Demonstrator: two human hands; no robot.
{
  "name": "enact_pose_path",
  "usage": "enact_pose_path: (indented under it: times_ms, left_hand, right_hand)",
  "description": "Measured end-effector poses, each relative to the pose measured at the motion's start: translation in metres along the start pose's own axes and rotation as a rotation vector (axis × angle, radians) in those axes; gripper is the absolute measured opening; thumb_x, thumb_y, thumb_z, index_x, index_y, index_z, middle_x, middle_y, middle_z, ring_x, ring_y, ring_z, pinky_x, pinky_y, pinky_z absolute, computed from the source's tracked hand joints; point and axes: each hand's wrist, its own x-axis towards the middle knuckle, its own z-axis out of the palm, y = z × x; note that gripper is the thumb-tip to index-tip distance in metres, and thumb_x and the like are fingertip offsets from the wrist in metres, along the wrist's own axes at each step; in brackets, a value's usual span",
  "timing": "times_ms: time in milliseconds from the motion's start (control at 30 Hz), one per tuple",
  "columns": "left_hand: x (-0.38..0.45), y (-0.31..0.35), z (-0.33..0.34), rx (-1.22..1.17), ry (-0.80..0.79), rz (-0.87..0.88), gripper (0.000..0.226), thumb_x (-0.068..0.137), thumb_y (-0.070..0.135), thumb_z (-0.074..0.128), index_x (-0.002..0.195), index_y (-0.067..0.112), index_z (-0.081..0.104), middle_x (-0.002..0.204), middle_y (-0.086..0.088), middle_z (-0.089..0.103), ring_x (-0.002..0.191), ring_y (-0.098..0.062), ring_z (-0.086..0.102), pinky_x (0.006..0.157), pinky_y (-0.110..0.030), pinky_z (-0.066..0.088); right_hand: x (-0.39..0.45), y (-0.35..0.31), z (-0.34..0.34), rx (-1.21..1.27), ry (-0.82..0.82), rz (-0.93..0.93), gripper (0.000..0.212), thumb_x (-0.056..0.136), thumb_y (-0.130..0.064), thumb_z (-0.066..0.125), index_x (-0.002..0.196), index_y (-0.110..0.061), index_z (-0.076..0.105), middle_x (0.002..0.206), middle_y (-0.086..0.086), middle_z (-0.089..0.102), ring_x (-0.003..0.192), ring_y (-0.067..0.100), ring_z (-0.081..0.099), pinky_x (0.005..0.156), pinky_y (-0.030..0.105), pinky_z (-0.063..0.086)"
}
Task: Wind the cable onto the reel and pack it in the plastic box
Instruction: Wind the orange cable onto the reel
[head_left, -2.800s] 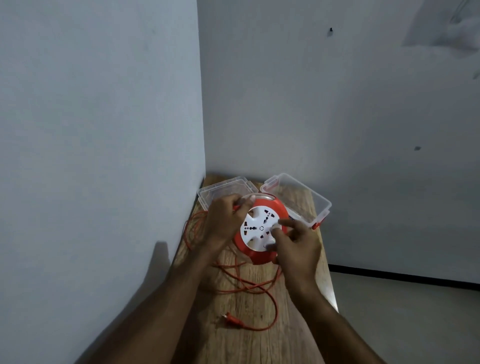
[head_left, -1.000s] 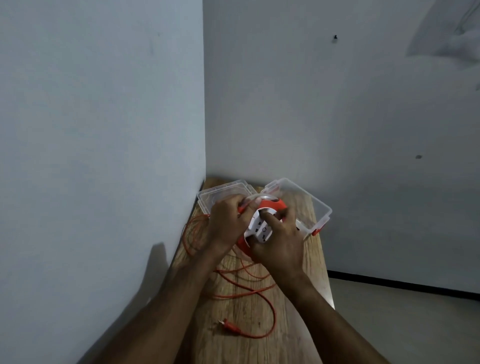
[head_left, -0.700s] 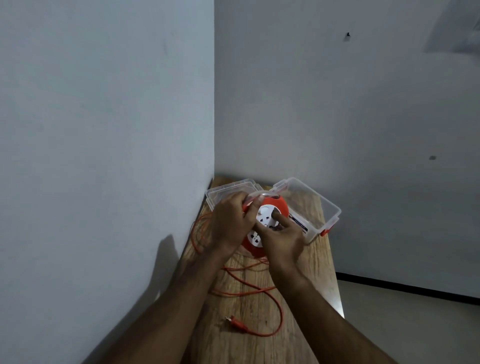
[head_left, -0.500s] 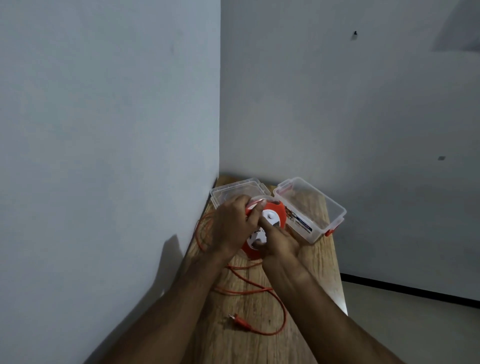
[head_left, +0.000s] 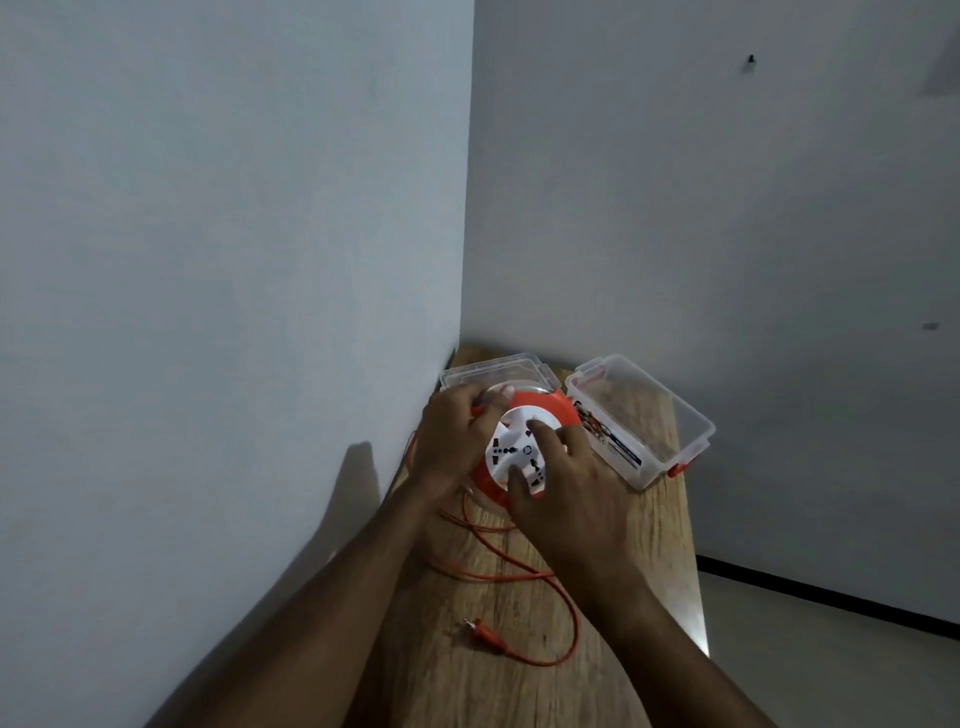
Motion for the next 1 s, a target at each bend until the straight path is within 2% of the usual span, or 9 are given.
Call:
enact_pose_path:
  times_ms: [167,333,467,600,733,833,900,967,1000]
  left_hand:
    - [-0.005,0.000,-0.004,0.006,-0.023,-0.007,0.038,0.094,0.057,0.056,0.095,0.024,0.075,0.088,0.009,0.076,0.074,-0.008,0.072,0.069,-0.019,0.059]
    - [-0.008,-0.002,-0.006,0.039,-0.012,0.011,0.035,0.096,0.052,0.060,0.092,0.022,0.075,0.082,0.014,0.072,0.072,-0.005,0.070,0.064,-0.012,0.054]
    - [-0.013,-0.005,-0.008,0.083,0.034,0.025,0.035,0.095,0.051,0.062,0.091,0.019,0.076,0.081,0.012,0.072,0.066,-0.001,0.067,0.061,-0.006,0.049]
    - [-0.018,-0.006,-0.012,0.171,0.106,0.058,0.036,0.095,0.050,0.061,0.086,0.018,0.074,0.076,0.009,0.071,0.062,0.001,0.060,0.061,-0.003,0.038]
    - [-0.029,-0.011,-0.013,0.191,0.179,0.020,0.035,0.096,0.050,0.061,0.091,0.018,0.074,0.086,0.004,0.076,0.069,-0.004,0.065,0.067,-0.018,0.055]
    - [-0.040,-0.010,-0.010,0.226,0.242,0.001,0.038,0.096,0.052,0.060,0.100,0.017,0.074,0.095,0.002,0.078,0.079,-0.009,0.071,0.072,-0.020,0.058]
    - [-0.043,-0.009,-0.011,0.276,0.248,0.022,0.038,0.096,0.051,0.060,0.099,0.016,0.074,0.094,0.001,0.077,0.078,-0.011,0.070,0.070,-0.022,0.057]
    - [-0.046,-0.010,-0.014,0.337,0.221,0.043,0.038,0.096,0.050,0.059,0.092,0.015,0.072,0.087,0.000,0.075,0.073,-0.013,0.067,0.067,-0.024,0.054]
    - [-0.048,-0.012,-0.017,0.354,0.217,0.038,0.038,0.096,0.049,0.059,0.089,0.014,0.071,0.083,0.000,0.074,0.071,-0.013,0.065,0.065,-0.024,0.052]
  right_hand:
    - [0.000,-0.002,0.005,-0.176,-0.075,-0.142,0.075,0.073,-0.039,0.085,0.139,-0.019,0.058,0.127,0.013,0.061,0.092,0.026,0.070,0.062,0.024,0.056]
    - [0.007,0.004,0.010,-0.108,-0.155,-0.170,0.078,0.071,-0.042,0.085,0.140,-0.021,0.055,0.131,0.014,0.053,0.083,0.027,0.069,0.056,0.027,0.056]
    - [0.011,0.009,0.019,0.062,-0.110,-0.182,0.073,0.058,-0.037,0.091,0.124,-0.018,0.068,0.117,0.014,0.060,0.087,0.032,0.069,0.063,0.034,0.058]
    - [0.010,0.002,0.030,0.214,-0.121,-0.065,0.063,0.066,-0.038,0.085,0.125,-0.021,0.069,0.109,0.006,0.075,0.091,0.024,0.073,0.077,0.034,0.059]
    - [0.005,-0.017,0.034,0.591,-0.041,0.259,0.050,0.067,-0.036,0.090,0.113,-0.023,0.076,0.100,-0.005,0.077,0.080,0.004,0.071,0.072,0.019,0.060]
    - [0.006,-0.030,0.040,0.792,-0.087,0.775,0.062,0.058,-0.041,0.095,0.114,-0.022,0.075,0.108,-0.001,0.075,0.093,0.016,0.072,0.076,0.030,0.062]
    - [0.009,-0.036,0.044,1.030,-0.204,1.144,0.055,0.058,-0.035,0.097,0.105,-0.018,0.073,0.104,0.003,0.073,0.092,0.024,0.073,0.076,0.039,0.064]
    - [0.013,-0.037,0.043,1.235,-0.287,1.325,0.040,0.063,-0.025,0.096,0.089,-0.016,0.067,0.097,0.009,0.072,0.085,0.031,0.074,0.071,0.047,0.064]
    - [0.012,-0.034,0.042,1.248,-0.351,1.314,0.035,0.067,-0.021,0.093,0.087,-0.015,0.066,0.094,0.012,0.073,0.081,0.033,0.074,0.067,0.048,0.064]
